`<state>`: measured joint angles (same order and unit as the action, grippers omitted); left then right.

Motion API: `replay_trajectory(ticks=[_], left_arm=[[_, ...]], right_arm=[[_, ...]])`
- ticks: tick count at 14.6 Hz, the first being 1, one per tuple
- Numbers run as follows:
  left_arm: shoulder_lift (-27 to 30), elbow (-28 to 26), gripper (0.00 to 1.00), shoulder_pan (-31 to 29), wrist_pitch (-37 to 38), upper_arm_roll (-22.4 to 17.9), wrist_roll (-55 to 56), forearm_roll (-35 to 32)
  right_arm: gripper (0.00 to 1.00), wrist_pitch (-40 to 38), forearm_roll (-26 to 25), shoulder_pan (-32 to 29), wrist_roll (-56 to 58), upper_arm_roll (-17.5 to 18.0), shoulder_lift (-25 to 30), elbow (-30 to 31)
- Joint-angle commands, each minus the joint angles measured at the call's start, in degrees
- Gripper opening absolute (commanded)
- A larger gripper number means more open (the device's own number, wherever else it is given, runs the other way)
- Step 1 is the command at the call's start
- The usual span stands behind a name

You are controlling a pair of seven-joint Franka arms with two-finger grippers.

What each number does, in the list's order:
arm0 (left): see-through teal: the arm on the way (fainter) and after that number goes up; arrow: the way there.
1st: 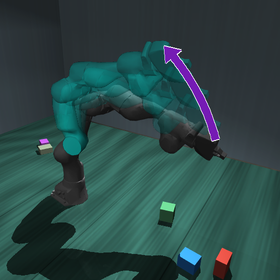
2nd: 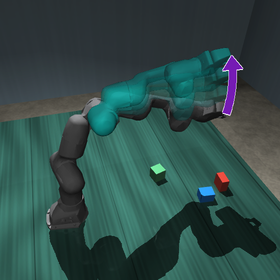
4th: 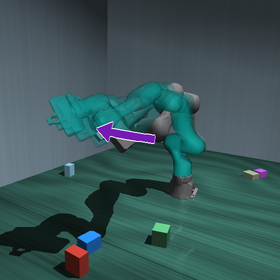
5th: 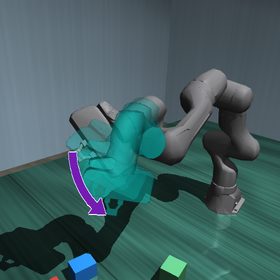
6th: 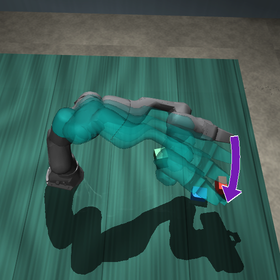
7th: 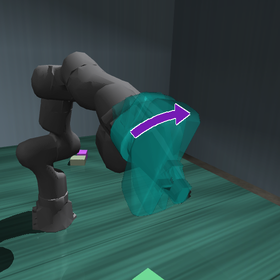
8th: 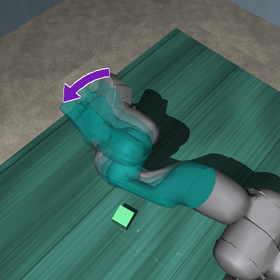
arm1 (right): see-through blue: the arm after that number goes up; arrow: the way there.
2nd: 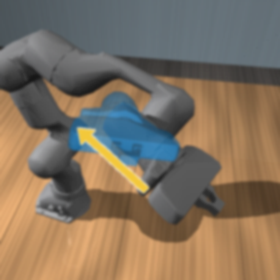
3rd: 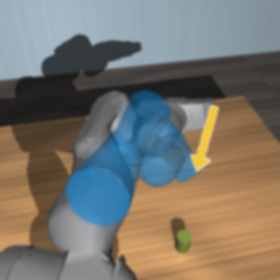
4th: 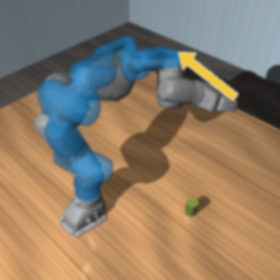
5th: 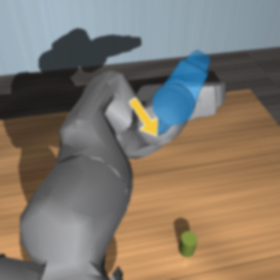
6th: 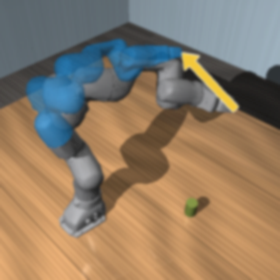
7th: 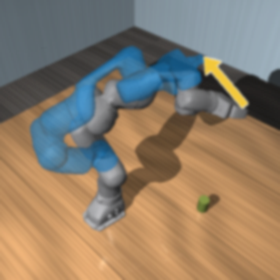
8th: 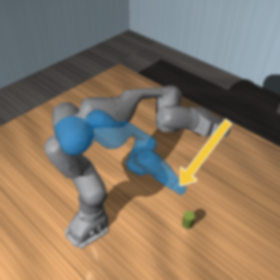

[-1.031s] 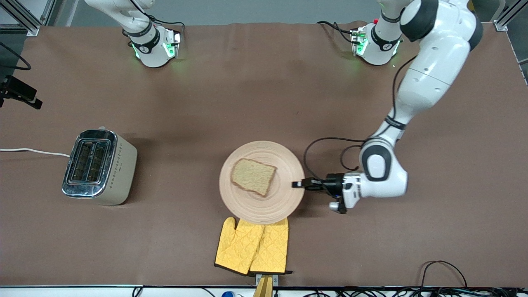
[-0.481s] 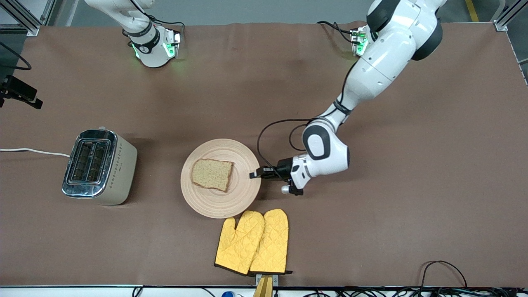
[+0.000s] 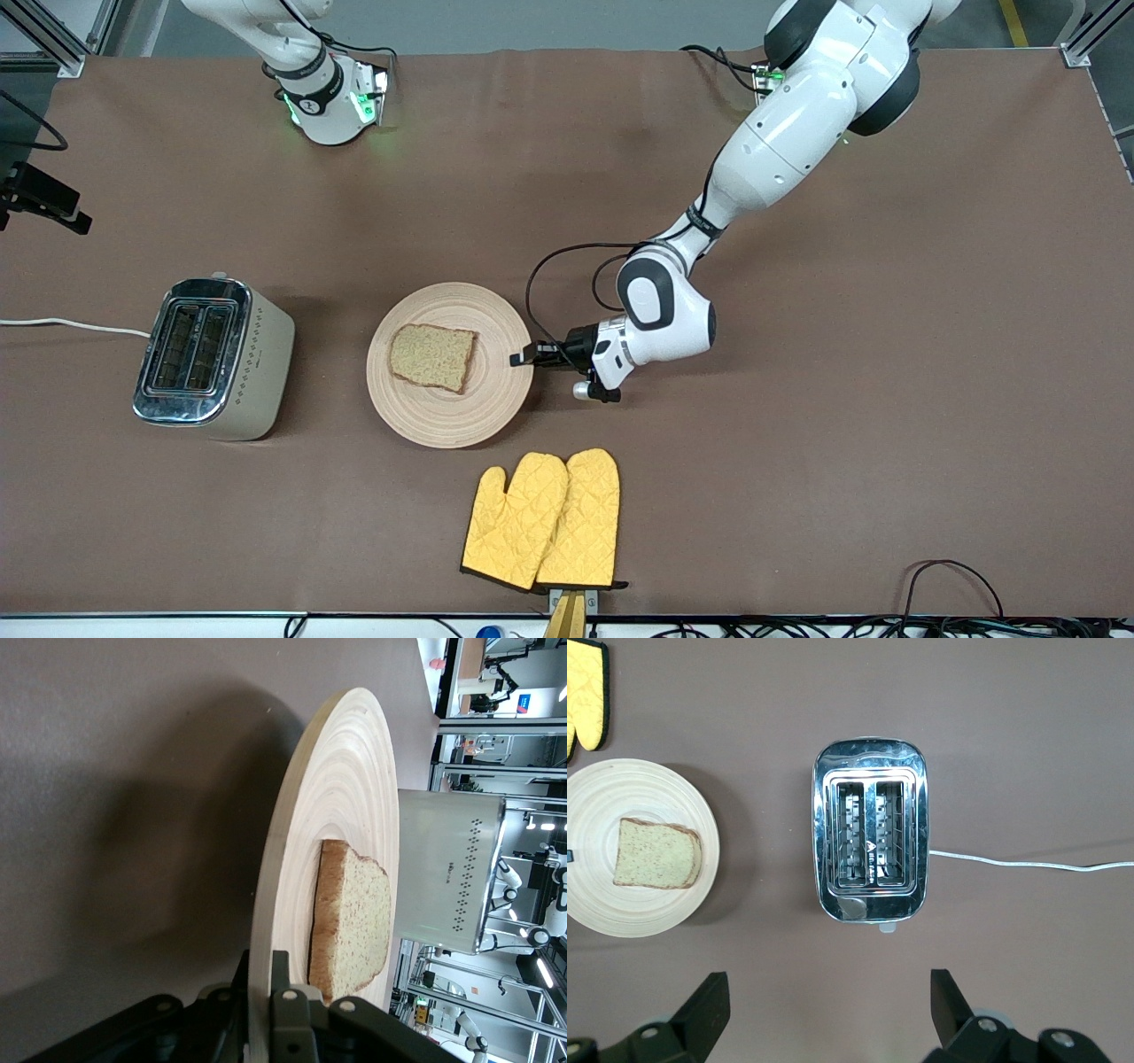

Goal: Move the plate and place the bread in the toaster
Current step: 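Slide the plate with the left gripper toward the toaster, then release the plate and withdraw the left gripper while the right gripper reaches the bread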

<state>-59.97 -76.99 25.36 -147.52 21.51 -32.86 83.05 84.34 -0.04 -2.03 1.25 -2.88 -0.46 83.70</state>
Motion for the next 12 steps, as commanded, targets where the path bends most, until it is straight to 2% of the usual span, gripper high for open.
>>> replay_trajectory(ticks=[1, 4, 5, 6, 7, 8, 9, 12], left_arm=[[-2.5, 3.6, 0.02, 1.6, -1.3, 0.1, -1.8, 1.9], [-2.8, 3.7, 0.07, 1.6, -1.4, 0.0, -1.7, 1.8], [-2.8, 3.7, 0.18, 1.6, -1.4, 0.0, -1.7, 1.8], [-2.7, 3.7, 0.42, 1.6, -1.4, 0.0, -1.7, 1.7], [-2.6, 3.7, 0.61, 1.6, -1.4, 0.0, -1.7, 1.6], [-2.4, 3.6, 0.96, 1.5, -1.5, -0.1, -1.7, 1.4], [-2.0, 3.4, 1.00, 1.2, -1.4, -0.8, -1.6, 0.9], [0.3, 3.2, 1.00, -1.3, -1.0, -2.4, -1.0, -0.9]], right_arm=[[1.00, -0.2, -0.6, -0.3, -0.3, 0.2, -0.1, -0.1], [1.00, -0.2, -0.5, -0.1, -0.4, 0.2, -0.1, -0.1], [1.00, -0.2, -0.5, 0.0, -0.5, 0.2, 0.0, -0.1], [1.00, -0.2, -0.4, 0.0, -0.5, 0.2, -0.1, 0.0], [1.00, -0.3, -0.4, 0.0, -0.5, 0.2, -0.1, 0.0], [1.00, -0.2, -0.3, -0.1, -0.5, 0.2, -0.1, -0.1], [1.00, -0.2, -0.3, -0.1, -0.5, 0.2, -0.1, -0.1], [1.00, -0.3, -0.2, 0.0, -0.5, 0.2, -0.1, 0.0]])
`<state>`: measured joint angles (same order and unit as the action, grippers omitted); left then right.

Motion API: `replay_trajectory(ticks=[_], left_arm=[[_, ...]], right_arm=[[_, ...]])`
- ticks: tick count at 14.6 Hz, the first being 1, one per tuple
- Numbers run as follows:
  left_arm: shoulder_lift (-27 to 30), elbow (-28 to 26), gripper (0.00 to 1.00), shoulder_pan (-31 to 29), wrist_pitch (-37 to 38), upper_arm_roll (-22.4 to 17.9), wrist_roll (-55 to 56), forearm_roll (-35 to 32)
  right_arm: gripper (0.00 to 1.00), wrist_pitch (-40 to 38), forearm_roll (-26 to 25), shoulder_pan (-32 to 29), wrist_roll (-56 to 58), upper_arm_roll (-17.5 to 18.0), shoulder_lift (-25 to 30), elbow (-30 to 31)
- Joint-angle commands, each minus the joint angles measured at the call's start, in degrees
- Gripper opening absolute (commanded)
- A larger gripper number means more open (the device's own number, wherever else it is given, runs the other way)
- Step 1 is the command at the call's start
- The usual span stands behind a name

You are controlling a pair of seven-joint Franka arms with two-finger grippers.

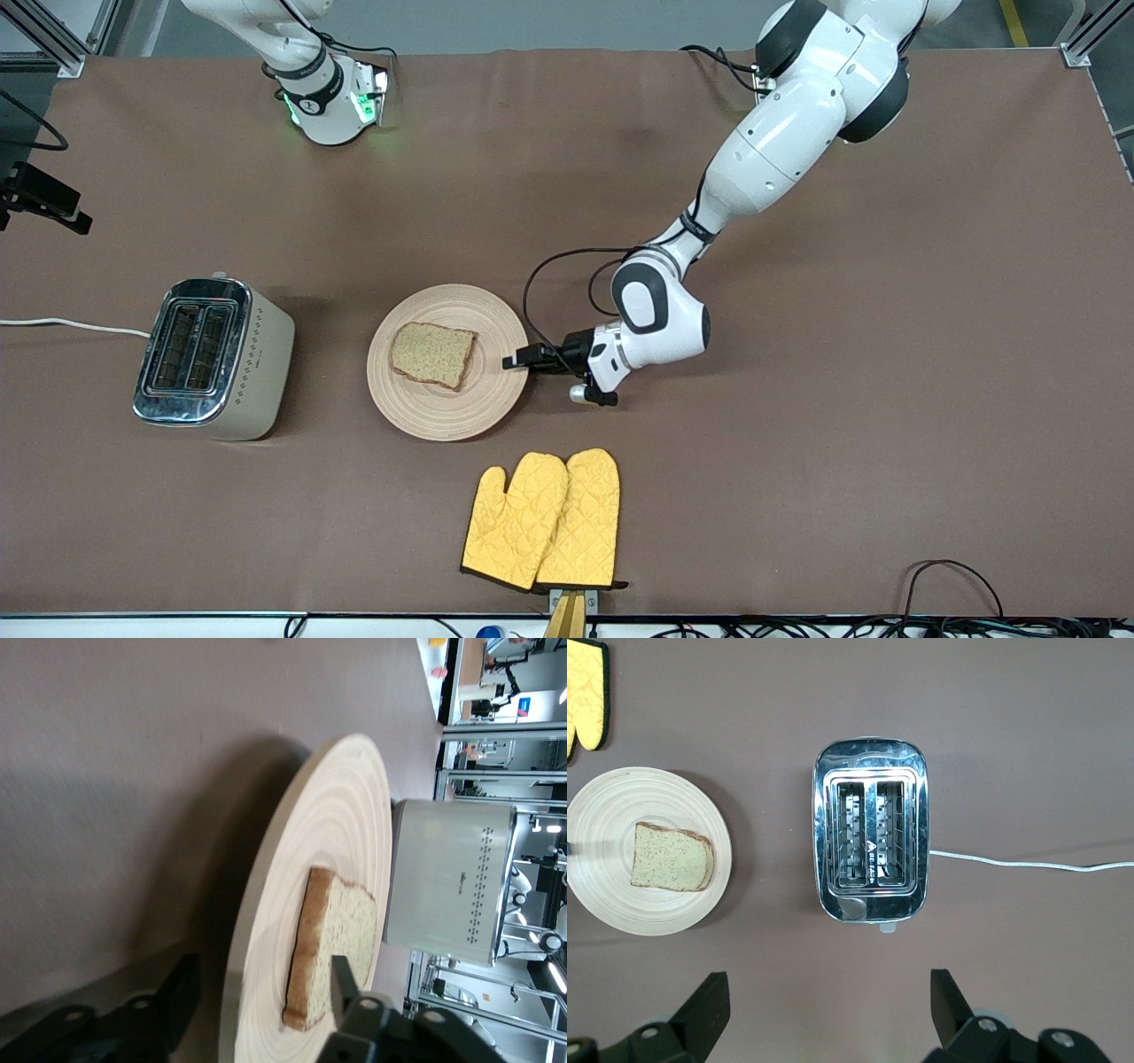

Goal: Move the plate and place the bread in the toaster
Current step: 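Release the plate and withdraw the left gripper while the right gripper reaches the bread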

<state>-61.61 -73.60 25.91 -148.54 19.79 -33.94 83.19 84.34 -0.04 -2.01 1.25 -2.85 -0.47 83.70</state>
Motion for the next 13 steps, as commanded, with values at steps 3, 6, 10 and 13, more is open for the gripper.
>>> replay_trajectory(ticks=[3, 6, 10, 13], left_arm=[[3.9, -1.5, 1.00, -5.9, 1.8, -0.7, 0.6, -6.4], [6.0, -2.7, 1.00, -9.9, 4.7, -0.8, 5.3, -15.9], [8.4, -2.8, 1.00, -18.2, 13.8, -0.8, 10.6, -31.6], [10.4, -2.6, 1.00, -24.8, 21.9, -0.6, 10.6, -42.8]], right_arm=[[1.00, -0.3, -0.2, 0.4, -0.7, 0.2, -0.1, -0.1], [1.00, -0.2, -0.2, 0.3, -0.2, 0.2, -0.1, -0.2], [1.00, -0.2, 0.2, 1.8, -0.8, 0.5, -0.8, -0.1], [1.00, 1.6, 0.8, 5.8, -3.8, 0.5, -1.5, 3.1]])
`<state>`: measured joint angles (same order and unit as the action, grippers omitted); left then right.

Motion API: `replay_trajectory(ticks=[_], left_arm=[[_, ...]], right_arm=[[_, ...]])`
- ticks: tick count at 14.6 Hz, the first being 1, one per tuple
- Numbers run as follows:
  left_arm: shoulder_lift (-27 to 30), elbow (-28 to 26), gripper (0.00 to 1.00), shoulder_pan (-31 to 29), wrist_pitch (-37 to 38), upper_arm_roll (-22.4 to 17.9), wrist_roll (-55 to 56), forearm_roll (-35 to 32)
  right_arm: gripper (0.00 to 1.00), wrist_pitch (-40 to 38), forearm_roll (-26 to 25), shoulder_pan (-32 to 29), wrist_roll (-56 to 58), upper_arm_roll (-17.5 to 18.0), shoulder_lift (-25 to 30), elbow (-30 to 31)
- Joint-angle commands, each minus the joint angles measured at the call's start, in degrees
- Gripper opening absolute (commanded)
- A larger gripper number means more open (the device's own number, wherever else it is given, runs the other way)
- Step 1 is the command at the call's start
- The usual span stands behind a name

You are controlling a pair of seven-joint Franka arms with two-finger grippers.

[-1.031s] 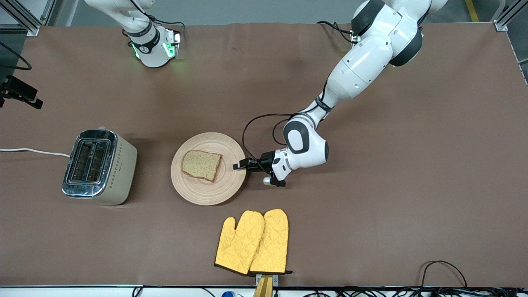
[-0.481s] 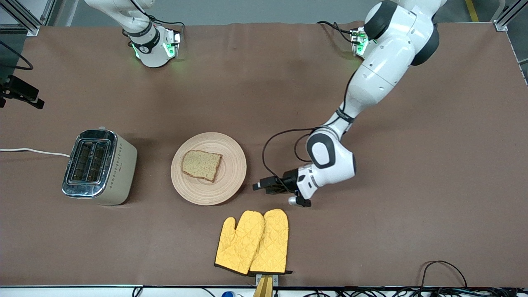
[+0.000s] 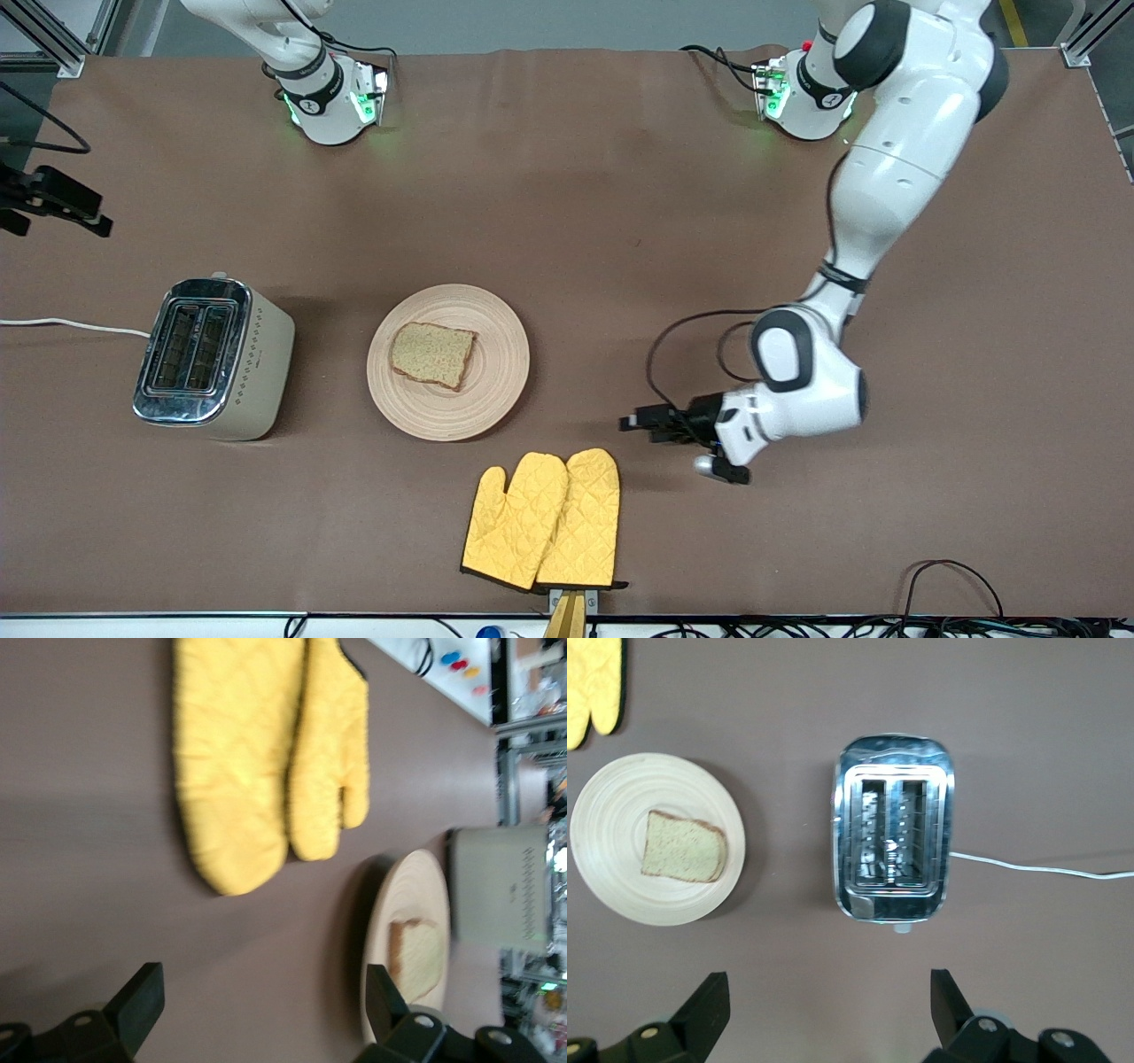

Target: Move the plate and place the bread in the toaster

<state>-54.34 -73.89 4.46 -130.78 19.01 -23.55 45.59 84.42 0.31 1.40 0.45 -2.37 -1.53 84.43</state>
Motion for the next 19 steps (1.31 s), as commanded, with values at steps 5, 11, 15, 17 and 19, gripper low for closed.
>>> replay_trajectory(ticks=[5, 11, 15, 17, 19], left_arm=[[10.0, -2.2, 1.00, -9.5, 14.1, 0.1, 7.9, -25.9], [21.9, -2.4, 1.00, -9.6, 27.0, 0.0, 20.1, -42.6], [28.9, -2.7, 1.00, -12.3, 34.3, 0.1, 21.5, -47.5], [31.9, -3.4, 1.00, -13.8, 37.3, 0.0, 21.5, -47.7], [35.7, -5.7, 1.00, -14.8, 37.4, 0.0, 21.5, -48.3]], right_arm=[[1.00, 18.6, 0.9, 8.4, -11.6, 0.1, -3.1, 15.6], [1.00, 31.9, 2.4, 10.5, -17.9, 0.1, -11.1, 21.6], [1.00, 45.9, 3.1, 14.9, -23.1, 0.0, -15.0, 28.2], [1.00, 51.5, 3.1, 16.2, -24.3, 0.0, -17.0, 30.5], [1.00, 54.9, 3.1, 17.9, -26.5, 0.0, -17.9, 32.2]])
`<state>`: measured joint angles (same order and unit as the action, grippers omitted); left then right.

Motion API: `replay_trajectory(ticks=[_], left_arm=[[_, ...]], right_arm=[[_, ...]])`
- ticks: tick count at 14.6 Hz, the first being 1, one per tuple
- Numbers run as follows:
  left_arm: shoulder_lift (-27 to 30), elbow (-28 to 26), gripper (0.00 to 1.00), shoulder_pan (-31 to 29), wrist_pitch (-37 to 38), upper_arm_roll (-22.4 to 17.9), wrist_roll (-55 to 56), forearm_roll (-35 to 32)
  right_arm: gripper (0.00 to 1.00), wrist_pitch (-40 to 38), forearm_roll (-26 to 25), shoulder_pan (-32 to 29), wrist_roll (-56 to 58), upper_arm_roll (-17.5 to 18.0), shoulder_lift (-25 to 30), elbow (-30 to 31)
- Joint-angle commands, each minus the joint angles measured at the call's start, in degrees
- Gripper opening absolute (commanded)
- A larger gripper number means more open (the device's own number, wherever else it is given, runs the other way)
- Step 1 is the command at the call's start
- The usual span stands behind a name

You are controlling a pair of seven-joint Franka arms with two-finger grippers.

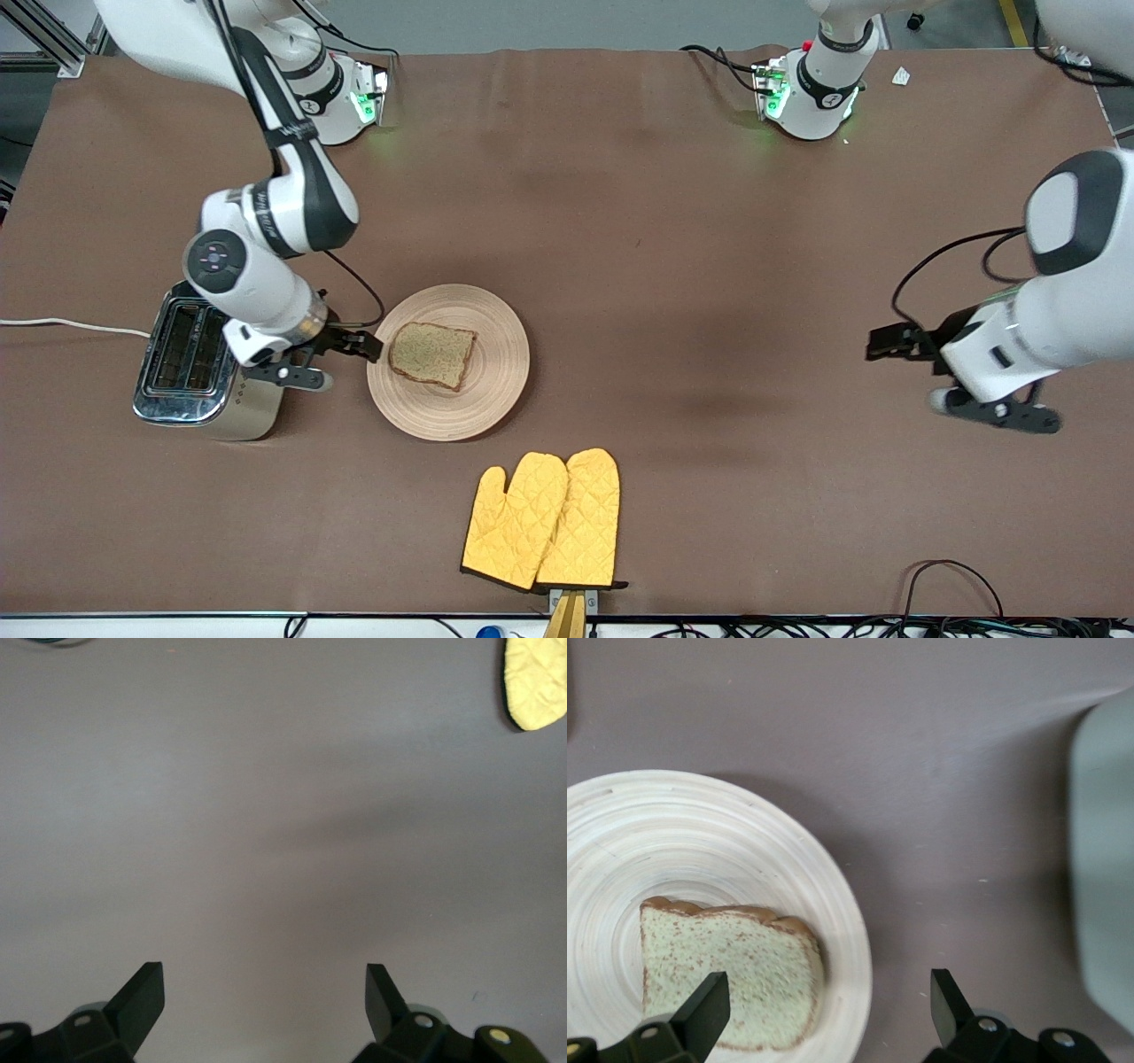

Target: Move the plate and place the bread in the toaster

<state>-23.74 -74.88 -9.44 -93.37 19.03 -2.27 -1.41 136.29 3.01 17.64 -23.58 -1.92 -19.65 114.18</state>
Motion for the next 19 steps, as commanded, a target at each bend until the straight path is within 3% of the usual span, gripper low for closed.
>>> replay_trajectory(ticks=[1, 4, 7, 11, 13, 17, 19], left_arm=[[7.3, -6.1, 1.00, -0.8, 0.0, 0.0, 0.3, -1.4], [11.5, -8.3, 1.00, -0.8, 0.0, 0.5, 2.5, -4.1], [16.9, -13.8, 1.00, -0.2, -1.1, 0.8, 4.5, -4.2], [20.4, -17.1, 1.00, -0.2, -1.2, 2.1, 5.3, -4.1], [20.7, -17.1, 1.00, -0.1, -0.9, 2.6, 5.1, -4.2], [20.4, -16.1, 1.00, 0.5, -1.0, 2.4, 4.3, -4.1], [20.5, -15.6, 1.00, 5.0, -0.9, -1.2, 4.5, -4.1]], right_arm=[[1.00, 4.1, 0.4, 2.6, -3.7, -0.5, -0.4, 3.0], [1.00, 9.2, 0.4, 3.4, -4.2, -0.5, -2.5, 4.9], [0.99, 11.1, 0.4, 4.6, -4.6, -0.5, -3.9, 5.6], [0.80, 11.1, 0.4, 5.9, -7.5, -0.5, -4.2, 5.5], [0.73, 11.1, 0.4, 5.9, -7.5, -0.5, -4.3, 5.6], [0.73, 11.1, 0.4, 5.5, -7.5, -0.5, -4.7, 5.6], [0.71, 11.1, 0.4, 5.4, -7.5, -0.5, -4.8, 5.6]])
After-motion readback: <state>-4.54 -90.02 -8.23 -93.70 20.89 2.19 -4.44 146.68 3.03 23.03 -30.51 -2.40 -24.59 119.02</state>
